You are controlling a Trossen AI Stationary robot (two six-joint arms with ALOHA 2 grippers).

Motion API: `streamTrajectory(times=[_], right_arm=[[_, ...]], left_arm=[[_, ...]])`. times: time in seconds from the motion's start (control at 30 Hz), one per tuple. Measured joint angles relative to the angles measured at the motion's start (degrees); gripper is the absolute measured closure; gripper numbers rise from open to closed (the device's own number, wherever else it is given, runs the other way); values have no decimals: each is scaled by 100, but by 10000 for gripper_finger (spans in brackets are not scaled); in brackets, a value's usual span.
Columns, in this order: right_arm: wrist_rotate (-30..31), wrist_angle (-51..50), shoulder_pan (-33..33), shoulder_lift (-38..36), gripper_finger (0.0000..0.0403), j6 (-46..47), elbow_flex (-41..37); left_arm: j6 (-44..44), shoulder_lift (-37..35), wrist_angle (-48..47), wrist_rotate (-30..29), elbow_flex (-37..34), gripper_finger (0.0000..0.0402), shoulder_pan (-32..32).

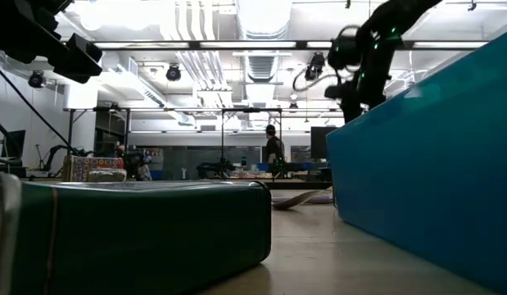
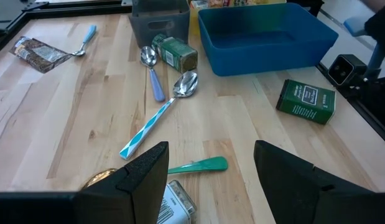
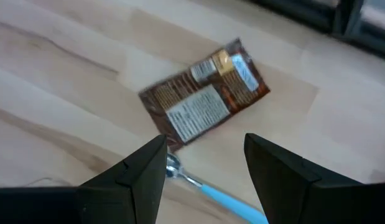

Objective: Pick & Place Food Item
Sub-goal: Put the orange seasoning pack into the blue bin

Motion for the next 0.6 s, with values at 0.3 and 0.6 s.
streamTrajectory(times=[0.3,0.6], right_arm=[[-126,-15,-166,913,189,-259,125],[-359,-8,-138,1194,189,-252,480]], left_arm=[[0,1,-1,0,0,161,0],[0,0,0,0,1,161,1]])
